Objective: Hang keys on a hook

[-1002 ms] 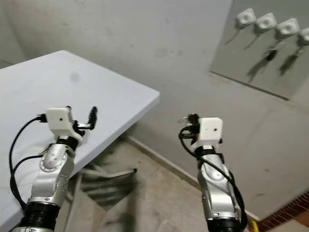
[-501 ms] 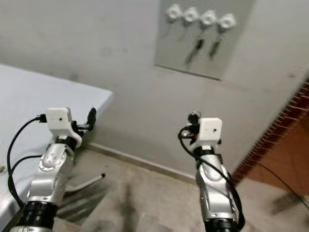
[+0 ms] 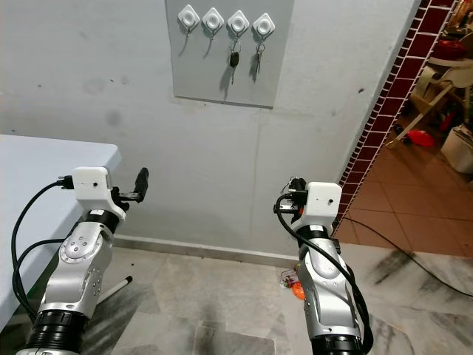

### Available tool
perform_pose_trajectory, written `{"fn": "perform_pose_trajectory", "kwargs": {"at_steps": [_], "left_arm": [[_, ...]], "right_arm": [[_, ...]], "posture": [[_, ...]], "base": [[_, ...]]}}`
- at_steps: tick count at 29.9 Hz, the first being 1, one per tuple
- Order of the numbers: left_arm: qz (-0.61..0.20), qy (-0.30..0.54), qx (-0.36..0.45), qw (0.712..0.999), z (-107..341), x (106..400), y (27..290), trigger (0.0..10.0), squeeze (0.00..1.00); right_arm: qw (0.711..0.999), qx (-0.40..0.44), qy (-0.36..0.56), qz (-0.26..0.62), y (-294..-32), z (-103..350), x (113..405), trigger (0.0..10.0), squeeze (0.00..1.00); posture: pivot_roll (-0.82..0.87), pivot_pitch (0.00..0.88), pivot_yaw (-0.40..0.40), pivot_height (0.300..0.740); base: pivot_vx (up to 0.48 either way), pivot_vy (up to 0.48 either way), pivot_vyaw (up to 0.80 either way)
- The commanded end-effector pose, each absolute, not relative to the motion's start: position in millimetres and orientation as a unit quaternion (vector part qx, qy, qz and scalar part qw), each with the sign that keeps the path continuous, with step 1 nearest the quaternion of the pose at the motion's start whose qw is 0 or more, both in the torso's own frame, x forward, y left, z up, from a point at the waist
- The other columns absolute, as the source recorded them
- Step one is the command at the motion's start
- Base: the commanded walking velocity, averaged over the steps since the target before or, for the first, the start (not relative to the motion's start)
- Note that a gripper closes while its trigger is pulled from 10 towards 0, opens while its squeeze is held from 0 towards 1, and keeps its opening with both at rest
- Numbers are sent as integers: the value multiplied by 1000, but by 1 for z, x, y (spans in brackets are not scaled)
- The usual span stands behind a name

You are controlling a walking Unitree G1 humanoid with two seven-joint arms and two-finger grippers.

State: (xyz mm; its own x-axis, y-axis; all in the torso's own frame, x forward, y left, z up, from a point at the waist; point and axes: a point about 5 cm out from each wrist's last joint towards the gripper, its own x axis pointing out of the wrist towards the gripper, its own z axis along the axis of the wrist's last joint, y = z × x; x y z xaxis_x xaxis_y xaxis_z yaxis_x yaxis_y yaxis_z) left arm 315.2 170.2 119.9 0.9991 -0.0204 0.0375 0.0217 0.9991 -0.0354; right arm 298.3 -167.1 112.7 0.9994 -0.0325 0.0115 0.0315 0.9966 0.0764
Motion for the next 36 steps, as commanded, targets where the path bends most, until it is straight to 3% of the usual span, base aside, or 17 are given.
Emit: {"fn": "perform_pose_trajectory", "kwargs": {"at_steps": [1,14,26,36], "left_arm": [[-13,-19,-17,1000,123,315,169,10000,0],[-14,-7,-35,999,122,316,165,10000,0],[-16,-8,-38,999,123,315,165,10000,0],[-16,-13,-42,999,125,315,166,10000,0]], "right_arm": [[998,52,3,-28,-169,113,298,10000,0],[995,92,24,7,-162,116,298,10000,0],[996,72,-4,42,-158,124,295,10000,0],[996,64,-18,57,-155,127,293,10000,0]], "posture": [[-15,0,-5,732],[-20,0,-9,732],[-17,0,-13,732],[-15,0,-12,732]], "base": [[0,0,0],[0,0,0],[0,0,0],[304,0,0]]}}
